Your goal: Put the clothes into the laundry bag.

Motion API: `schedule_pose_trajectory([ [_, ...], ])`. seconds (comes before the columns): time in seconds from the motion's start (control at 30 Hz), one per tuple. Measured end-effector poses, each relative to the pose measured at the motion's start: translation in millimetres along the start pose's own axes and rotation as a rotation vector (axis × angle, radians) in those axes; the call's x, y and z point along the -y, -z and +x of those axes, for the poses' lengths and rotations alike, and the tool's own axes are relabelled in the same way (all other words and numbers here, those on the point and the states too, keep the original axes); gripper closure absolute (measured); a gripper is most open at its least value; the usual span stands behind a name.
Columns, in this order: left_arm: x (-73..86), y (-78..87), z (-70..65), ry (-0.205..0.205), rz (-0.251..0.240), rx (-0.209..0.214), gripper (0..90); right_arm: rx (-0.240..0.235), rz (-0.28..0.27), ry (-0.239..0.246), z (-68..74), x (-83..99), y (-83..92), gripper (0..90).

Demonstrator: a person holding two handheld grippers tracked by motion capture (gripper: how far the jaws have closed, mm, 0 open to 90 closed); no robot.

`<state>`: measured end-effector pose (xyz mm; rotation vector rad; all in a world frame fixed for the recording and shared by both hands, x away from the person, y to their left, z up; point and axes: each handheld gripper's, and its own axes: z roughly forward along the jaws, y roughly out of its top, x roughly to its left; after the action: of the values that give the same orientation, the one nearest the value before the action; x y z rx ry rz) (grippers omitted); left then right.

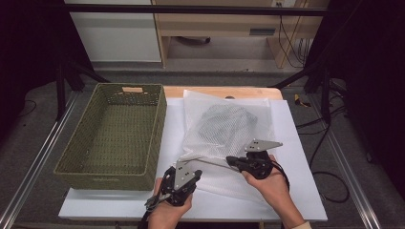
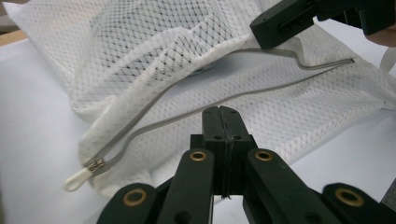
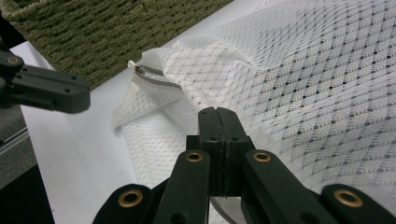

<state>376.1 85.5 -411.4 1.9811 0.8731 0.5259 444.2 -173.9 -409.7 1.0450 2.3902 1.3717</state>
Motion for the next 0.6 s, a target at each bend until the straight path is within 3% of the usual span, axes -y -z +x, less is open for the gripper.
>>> schedule_pose_trajectory([
  [0.3, -0.5, 17.7, 0.6, -0.007, -0.033, -0.014, 90.0, -0.014, -0.005, 0.009, 4.4, 1.9, 0.6, 90.0],
  [0.6, 4.0, 27.0, 1.0, -0.008, -0.054, -0.037, 81.0, -0.018, -0.02, 0.003, 3.6, 6.2, 5.1, 90.0],
])
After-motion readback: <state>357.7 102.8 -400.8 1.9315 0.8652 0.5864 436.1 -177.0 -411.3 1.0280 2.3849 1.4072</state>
